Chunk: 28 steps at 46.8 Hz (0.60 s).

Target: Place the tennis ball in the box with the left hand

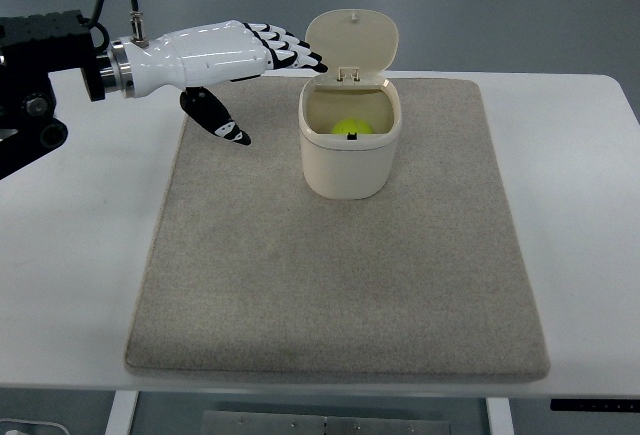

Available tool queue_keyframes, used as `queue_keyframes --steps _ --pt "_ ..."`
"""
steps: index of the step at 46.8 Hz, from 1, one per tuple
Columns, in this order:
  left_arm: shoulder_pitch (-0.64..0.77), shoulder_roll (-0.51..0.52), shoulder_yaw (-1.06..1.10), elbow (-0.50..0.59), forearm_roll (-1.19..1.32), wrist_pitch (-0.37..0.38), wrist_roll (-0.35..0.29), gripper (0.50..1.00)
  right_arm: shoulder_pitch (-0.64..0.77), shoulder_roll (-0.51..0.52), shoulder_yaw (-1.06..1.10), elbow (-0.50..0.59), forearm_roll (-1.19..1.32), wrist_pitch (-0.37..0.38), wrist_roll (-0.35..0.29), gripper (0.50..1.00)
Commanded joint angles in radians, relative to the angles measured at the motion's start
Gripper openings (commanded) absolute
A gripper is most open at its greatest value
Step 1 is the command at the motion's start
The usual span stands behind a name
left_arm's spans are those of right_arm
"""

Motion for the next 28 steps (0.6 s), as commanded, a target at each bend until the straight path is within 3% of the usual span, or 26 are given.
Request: queue_keyframes --steps 1,11,28 --pt "0.048 0.035 -0.002 0.008 -0.156 0.002 0.000 0.994 0.000 0.000 0.000 0.000 0.000 0.002 0.000 0.938" --pt "0.198 0.039 -0.003 0.070 -0.495 0.008 0.000 0.992 0.000 0.000 0.000 0.000 0.000 0.000 0.000 0.938" --pt "0.266 0.021 -0.008 0.159 -0.716 -0.006 0.002 0.994 0.000 0.000 0.000 0.000 0.000 0.002 0.000 0.938"
